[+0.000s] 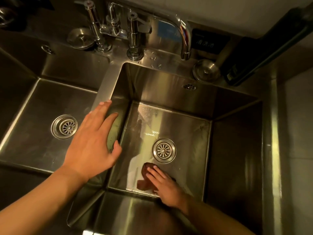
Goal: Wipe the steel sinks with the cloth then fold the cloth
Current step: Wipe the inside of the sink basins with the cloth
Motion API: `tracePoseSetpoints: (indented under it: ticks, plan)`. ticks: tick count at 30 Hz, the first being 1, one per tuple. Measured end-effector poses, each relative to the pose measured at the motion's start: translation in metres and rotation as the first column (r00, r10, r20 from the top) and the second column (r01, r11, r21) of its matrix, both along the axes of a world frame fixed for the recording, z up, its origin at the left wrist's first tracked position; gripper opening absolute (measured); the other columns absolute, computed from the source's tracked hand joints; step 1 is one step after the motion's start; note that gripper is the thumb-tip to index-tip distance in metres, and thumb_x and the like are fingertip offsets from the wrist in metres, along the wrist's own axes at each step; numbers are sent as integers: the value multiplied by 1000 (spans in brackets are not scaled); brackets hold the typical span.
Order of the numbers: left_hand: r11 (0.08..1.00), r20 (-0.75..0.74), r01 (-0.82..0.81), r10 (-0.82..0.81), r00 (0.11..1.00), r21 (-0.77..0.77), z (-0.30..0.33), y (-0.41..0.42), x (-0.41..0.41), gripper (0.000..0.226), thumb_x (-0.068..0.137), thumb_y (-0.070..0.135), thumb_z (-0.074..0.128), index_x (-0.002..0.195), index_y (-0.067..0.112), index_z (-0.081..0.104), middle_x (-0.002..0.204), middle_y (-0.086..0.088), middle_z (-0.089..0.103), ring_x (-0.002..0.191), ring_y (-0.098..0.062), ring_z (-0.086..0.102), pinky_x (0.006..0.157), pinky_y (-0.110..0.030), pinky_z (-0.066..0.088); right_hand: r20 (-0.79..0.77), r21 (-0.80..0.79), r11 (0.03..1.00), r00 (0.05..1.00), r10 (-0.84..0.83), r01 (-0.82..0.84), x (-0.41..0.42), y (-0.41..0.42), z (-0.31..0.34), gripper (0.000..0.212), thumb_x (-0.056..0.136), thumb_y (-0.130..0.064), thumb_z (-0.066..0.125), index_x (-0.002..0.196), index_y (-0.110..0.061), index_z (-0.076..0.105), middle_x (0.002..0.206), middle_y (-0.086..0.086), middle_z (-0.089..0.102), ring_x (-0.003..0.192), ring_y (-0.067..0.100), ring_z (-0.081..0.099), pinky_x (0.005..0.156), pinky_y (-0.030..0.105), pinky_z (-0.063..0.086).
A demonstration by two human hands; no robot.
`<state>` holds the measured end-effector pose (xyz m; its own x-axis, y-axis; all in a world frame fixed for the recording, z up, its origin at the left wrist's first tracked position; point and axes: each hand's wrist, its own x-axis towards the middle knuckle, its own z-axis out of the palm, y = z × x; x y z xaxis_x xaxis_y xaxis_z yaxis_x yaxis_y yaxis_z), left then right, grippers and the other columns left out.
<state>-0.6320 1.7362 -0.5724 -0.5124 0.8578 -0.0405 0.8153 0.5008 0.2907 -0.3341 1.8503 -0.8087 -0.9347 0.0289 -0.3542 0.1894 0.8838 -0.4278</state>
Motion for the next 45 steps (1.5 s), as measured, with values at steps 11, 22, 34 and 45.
tracePoseSetpoints:
  ticks: [11,22,34,45]
  plan:
    - [1000,29,28,-28,999,10,-1,-2,-2,78,82,43,60,150,7,48,172,-10,17,160,-26,14,127,-52,23,46,87,392,390,-920,916,-17,136,30,72,102,-11,54,160,-2,13,169,17,11,157,30,7,128,42,11]
    - [999,24,33,-33,999,8,-2,-4,-2,81,82,45,61,151,6,47,171,-11,18,160,-27,14,126,-55,25,-62,-13,432,430,-901,902,-164,140,23,67,99,-18,53,157,0,25,163,21,21,153,37,16,124,44,17]
    - [1000,29,-2,1,1000,24,-1,-1,0,77,81,40,63,151,13,46,172,-6,19,161,-20,12,127,-51,24,-66,-99,913,913,-403,396,-230,15,9,77,97,-32,53,163,-18,15,170,7,6,158,26,2,128,40,7]
    - [1000,33,-5,5,999,-2,2,-2,1,76,84,40,61,152,9,46,172,-7,16,161,-20,10,128,-49,21,-111,-62,860,859,499,-507,-69,-17,-20,80,88,-20,62,159,-21,26,168,3,19,158,23,5,128,43,13]
